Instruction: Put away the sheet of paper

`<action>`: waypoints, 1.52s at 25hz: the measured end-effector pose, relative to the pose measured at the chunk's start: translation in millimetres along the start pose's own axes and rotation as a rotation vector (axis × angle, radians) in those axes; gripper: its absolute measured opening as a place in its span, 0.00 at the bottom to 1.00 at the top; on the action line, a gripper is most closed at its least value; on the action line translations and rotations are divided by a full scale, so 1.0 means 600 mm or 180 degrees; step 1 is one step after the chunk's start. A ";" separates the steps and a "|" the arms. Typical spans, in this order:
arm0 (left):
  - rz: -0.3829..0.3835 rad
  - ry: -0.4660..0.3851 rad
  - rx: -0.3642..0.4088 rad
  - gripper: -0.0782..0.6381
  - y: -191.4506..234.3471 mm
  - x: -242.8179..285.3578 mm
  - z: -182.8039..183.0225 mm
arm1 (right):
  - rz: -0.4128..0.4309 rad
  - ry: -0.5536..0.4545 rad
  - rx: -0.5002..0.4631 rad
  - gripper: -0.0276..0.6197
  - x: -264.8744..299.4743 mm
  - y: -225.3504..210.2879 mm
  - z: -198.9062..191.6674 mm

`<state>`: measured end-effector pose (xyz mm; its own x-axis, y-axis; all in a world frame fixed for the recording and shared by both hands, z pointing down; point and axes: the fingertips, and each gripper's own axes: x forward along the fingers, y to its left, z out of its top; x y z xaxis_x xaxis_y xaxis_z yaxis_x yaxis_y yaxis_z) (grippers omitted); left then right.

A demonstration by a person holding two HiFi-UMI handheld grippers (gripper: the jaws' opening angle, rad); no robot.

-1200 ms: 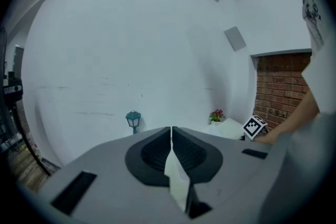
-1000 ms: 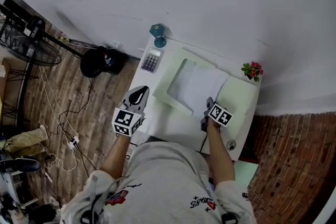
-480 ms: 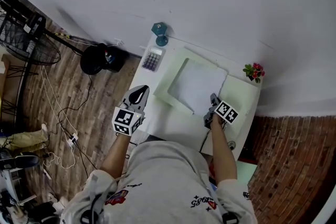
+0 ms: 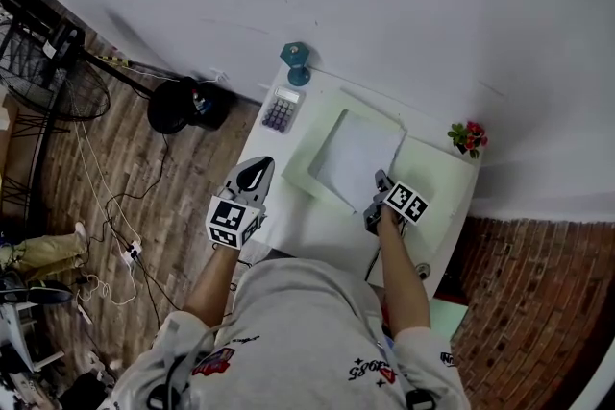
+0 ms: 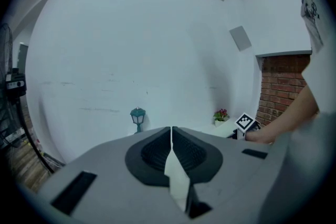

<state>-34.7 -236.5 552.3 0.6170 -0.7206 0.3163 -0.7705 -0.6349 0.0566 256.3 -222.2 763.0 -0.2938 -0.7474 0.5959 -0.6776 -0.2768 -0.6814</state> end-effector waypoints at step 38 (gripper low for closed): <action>0.0068 0.0029 -0.0094 0.15 0.043 -0.022 -0.019 | -0.0280 0.0371 -0.0508 0.24 0.071 0.066 -0.044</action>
<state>-64.5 -240.4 560.3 0.5989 -0.7313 0.3265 -0.7880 -0.6108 0.0774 199.2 -248.9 772.4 -0.2984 -0.6472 0.7015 -0.7994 -0.2320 -0.5541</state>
